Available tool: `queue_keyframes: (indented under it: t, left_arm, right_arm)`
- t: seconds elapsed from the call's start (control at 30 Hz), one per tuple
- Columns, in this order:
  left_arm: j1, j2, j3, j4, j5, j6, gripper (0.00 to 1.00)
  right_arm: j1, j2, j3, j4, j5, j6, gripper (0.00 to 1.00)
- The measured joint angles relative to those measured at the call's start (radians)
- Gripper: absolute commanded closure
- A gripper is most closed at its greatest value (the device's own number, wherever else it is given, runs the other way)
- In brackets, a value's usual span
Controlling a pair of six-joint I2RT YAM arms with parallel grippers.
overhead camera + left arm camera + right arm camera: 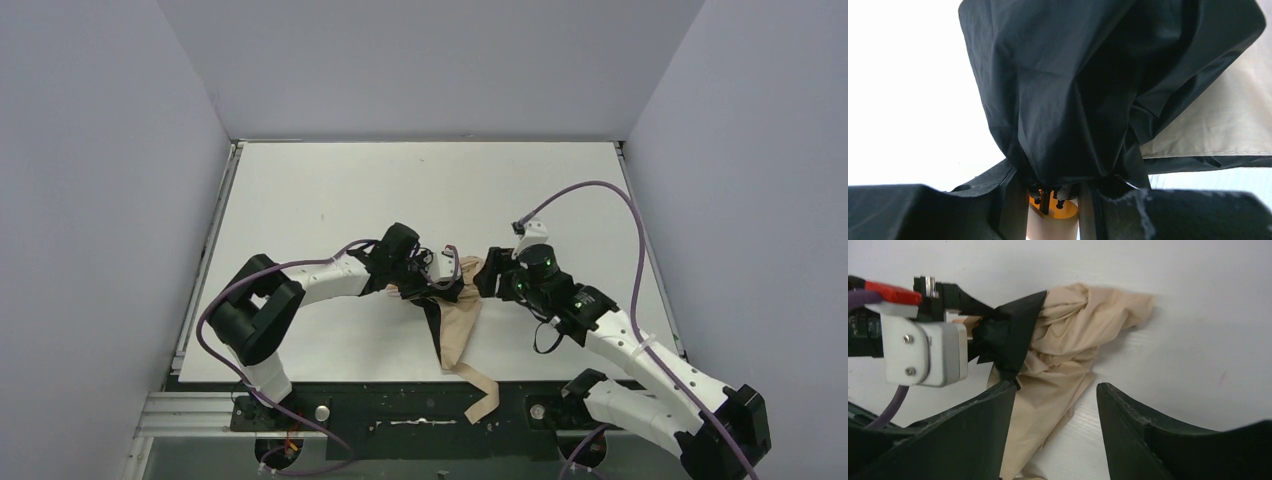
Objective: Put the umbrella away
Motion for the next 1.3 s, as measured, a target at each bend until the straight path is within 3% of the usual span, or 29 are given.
queue_keyframes:
  t: [0.2,0.7,1.1,1.3]
  left_arm:
    - [0.0,0.003,0.013,-0.021,0.005,-0.001,1.0]
    - [0.002,0.011,0.024,-0.036,0.013,-0.002,1.0]
    - [0.013,0.037,0.058,-0.069,0.027,-0.023,1.0]
    - [0.02,0.05,0.086,-0.103,0.034,-0.044,1.0]
  right_arm:
    - [0.144,-0.029,-0.145,0.136,0.043,0.208,0.41]
    - [0.151,0.187,-0.199,0.456,0.086,0.304,0.52]
    - [0.175,0.282,-0.28,0.689,0.061,0.241,0.92]
    - [0.236,0.221,-0.28,0.645,0.038,0.143,0.94]
